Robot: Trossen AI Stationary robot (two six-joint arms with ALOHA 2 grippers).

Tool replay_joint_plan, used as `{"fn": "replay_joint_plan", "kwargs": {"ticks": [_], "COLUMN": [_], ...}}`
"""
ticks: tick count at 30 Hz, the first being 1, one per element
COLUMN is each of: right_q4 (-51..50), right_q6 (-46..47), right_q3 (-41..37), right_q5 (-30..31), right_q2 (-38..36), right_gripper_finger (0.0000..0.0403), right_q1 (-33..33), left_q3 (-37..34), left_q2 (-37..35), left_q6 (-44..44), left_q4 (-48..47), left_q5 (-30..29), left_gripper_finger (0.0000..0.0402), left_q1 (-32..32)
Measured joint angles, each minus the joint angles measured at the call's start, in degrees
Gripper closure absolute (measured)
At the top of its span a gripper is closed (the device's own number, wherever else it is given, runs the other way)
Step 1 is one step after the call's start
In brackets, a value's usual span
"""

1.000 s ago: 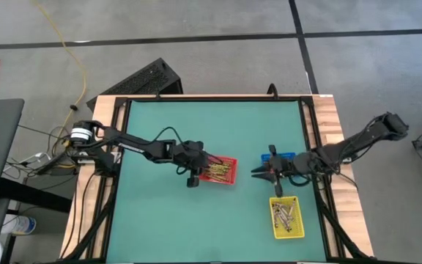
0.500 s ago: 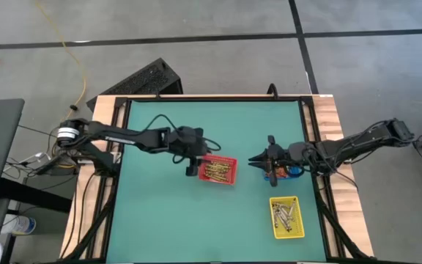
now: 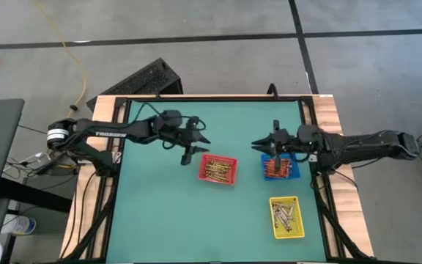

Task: Sort crayons
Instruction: Return to Home Position

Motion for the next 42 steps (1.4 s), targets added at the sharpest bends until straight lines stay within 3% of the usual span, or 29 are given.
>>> {"fn": "replay_joint_plan", "kwargs": {"ticks": [4,9,18,21,32,35,42], "right_q4": [-5.0,-9.3,4.5,5.9,-6.4,-7.0,-5.8], "right_q6": [-0.4,-0.9,0.9,2.5,3.7,4.1,6.1], "right_q3": [0.0,-0.7,-13.1,-15.1,-15.5,-17.8,-22.5], "right_q5": [-2.8,-3.2,-2.2,-1.8,-0.7,-0.7,-0.7], "right_q2": [-4.2,-8.3,-16.4,-18.8,-32.2,-35.5,-41.0], "right_gripper_finger": [0.034,0.034,0.034,0.034,0.034,0.034,0.034], "right_q1": [-4.5,-6.6,-6.8,-7.0,-7.2,-7.2,-7.2], "left_q3": [-6.1,-15.0,-30.4,-33.5,-47.1,-47.1,-47.1], "left_q2": [-7.1,-15.8,-27.8,-31.3,-49.9,-54.2,-62.8], "left_q6": [-2.8,-5.2,-12.0,-14.1,-20.0,-21.0,-20.2], "left_q4": [5.2,12.6,26.3,26.2,28.5,22.2,19.1], "left_q5": [-4.1,-4.6,-8.7,-8.9,-11.5,-12.5,-8.4], "left_gripper_finger": [0.0284,0.03,0.032,0.0322,0.0324,0.0324,0.0324], "left_q1": [2.2,3.7,5.1,5.1,5.1,5.1,5.1]}}
